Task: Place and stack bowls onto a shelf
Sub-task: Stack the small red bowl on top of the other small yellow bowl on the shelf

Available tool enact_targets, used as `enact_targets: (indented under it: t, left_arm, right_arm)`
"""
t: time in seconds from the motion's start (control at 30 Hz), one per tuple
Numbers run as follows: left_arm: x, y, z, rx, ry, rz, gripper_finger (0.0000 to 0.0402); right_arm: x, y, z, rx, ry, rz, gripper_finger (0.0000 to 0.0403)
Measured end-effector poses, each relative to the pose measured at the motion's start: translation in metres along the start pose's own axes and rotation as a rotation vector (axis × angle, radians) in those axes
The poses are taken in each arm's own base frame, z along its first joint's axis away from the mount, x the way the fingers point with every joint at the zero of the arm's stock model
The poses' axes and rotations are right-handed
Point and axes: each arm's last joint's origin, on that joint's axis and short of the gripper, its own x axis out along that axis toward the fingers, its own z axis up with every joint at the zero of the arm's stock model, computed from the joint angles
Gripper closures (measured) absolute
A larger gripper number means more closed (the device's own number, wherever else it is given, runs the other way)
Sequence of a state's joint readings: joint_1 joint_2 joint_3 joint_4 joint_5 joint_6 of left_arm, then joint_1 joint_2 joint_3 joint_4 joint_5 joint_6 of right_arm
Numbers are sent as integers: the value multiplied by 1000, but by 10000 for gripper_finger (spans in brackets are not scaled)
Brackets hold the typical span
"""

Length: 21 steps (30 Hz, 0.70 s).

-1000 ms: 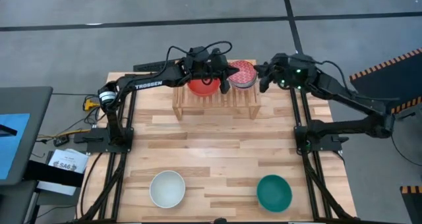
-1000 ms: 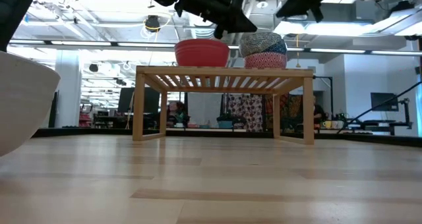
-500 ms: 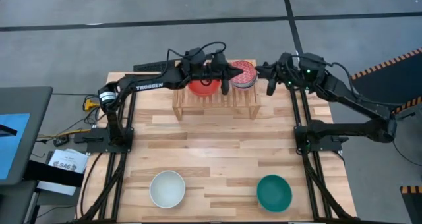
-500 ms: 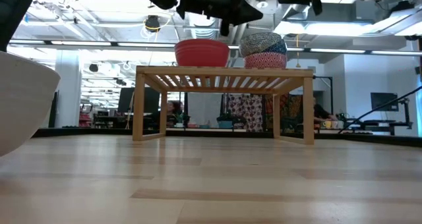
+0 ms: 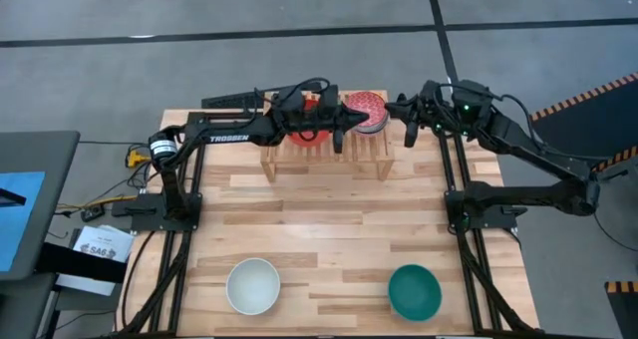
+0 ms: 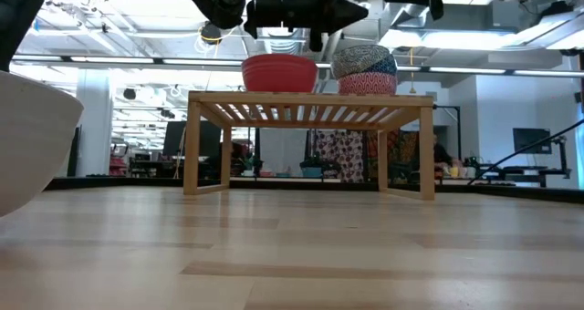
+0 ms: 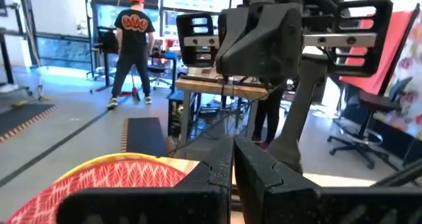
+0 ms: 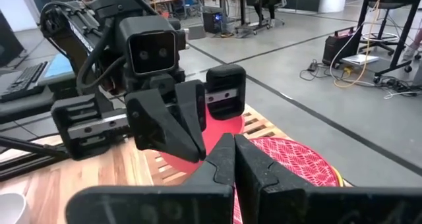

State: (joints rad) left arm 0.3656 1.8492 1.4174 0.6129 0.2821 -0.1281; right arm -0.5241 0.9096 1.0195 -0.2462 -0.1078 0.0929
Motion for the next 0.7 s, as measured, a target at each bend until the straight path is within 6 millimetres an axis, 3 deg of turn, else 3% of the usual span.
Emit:
enact_targets:
  t: [0.2,0.5,0.7]
  left_arm:
    - [0,1,-8,42,81,14,401]
    - [-1,4,-16,111,162,108,401]
    - [-2,8,-16,167,171,214,401]
  right_arm:
    - [8,-2,-5,10,45,-11,382]
    - [39,-15,-17,46,102,-88,382]
    - [39,-27,-18,56,95,-235,382]
